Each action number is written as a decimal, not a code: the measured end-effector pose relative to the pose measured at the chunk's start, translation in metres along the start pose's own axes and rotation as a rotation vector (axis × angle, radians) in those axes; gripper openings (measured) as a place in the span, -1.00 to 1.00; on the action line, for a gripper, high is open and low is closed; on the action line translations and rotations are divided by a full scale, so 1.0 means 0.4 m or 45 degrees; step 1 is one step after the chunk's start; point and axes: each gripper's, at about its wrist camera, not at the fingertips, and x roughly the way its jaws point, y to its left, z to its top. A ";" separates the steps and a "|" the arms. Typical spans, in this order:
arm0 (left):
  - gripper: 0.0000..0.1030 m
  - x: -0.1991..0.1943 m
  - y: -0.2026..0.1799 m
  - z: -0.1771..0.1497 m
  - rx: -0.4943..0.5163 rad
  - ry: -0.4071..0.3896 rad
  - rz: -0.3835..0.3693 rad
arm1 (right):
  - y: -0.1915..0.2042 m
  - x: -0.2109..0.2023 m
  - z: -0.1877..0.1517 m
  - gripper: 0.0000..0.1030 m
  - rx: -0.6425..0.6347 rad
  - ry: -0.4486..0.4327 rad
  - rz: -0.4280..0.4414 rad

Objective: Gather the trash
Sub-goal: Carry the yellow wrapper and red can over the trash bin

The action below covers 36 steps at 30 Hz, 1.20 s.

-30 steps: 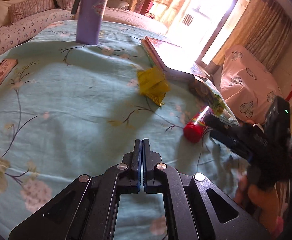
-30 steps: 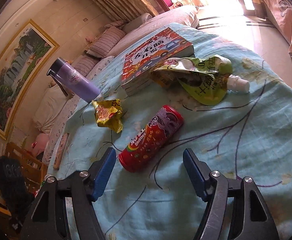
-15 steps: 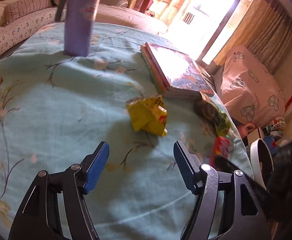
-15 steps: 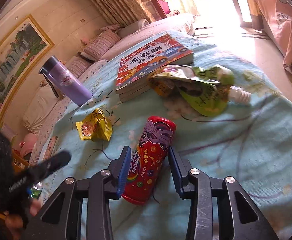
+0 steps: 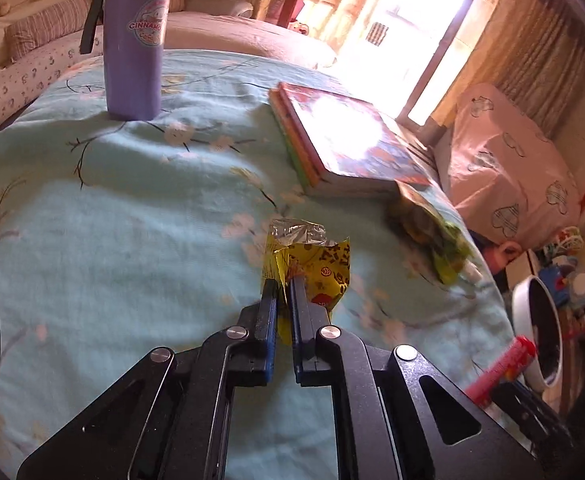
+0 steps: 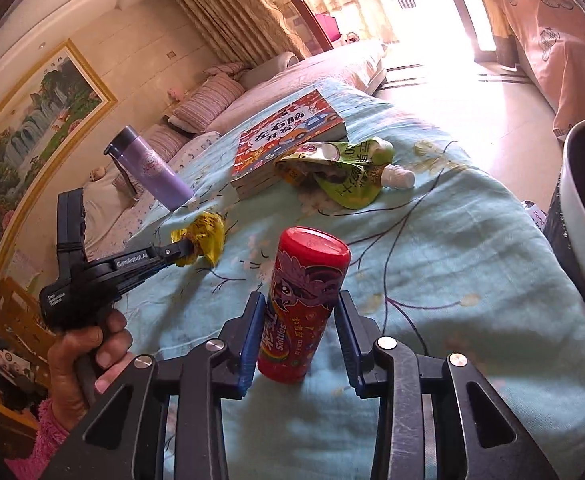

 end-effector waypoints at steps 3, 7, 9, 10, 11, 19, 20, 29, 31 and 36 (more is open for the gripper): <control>-0.90 -0.066 -0.045 -0.072 0.035 -0.020 -0.021 | -0.005 -0.027 -0.010 -0.31 -0.029 -0.002 0.019; -0.90 -0.135 -0.107 -0.164 0.058 -0.034 -0.040 | -0.021 -0.070 -0.029 -0.31 -0.065 -0.002 0.048; -0.90 -0.154 -0.143 -0.197 0.067 -0.039 -0.052 | -0.035 -0.093 -0.037 -0.31 -0.075 0.000 0.055; -0.90 -0.164 -0.165 -0.215 0.073 -0.038 -0.064 | -0.042 -0.103 -0.039 -0.31 -0.080 0.002 0.053; -0.90 -0.169 -0.181 -0.225 0.081 -0.038 -0.074 | -0.051 -0.117 -0.042 -0.31 -0.087 0.004 0.045; -0.90 -0.212 -0.302 -0.300 0.196 -0.051 -0.051 | -0.115 -0.228 -0.062 -0.31 -0.054 -0.089 0.048; -0.90 -0.218 -0.316 -0.309 0.217 -0.055 -0.041 | -0.125 -0.241 -0.066 -0.31 -0.041 -0.105 0.053; -0.90 -0.240 -0.403 -0.360 0.337 -0.064 -0.026 | -0.175 -0.316 -0.089 -0.31 0.000 -0.175 0.050; -0.90 -0.240 -0.416 -0.367 0.352 -0.062 -0.023 | -0.181 -0.326 -0.091 -0.31 0.002 -0.180 0.051; -0.90 -0.238 -0.446 -0.375 0.382 -0.056 -0.024 | -0.200 -0.348 -0.093 -0.32 0.011 -0.198 0.051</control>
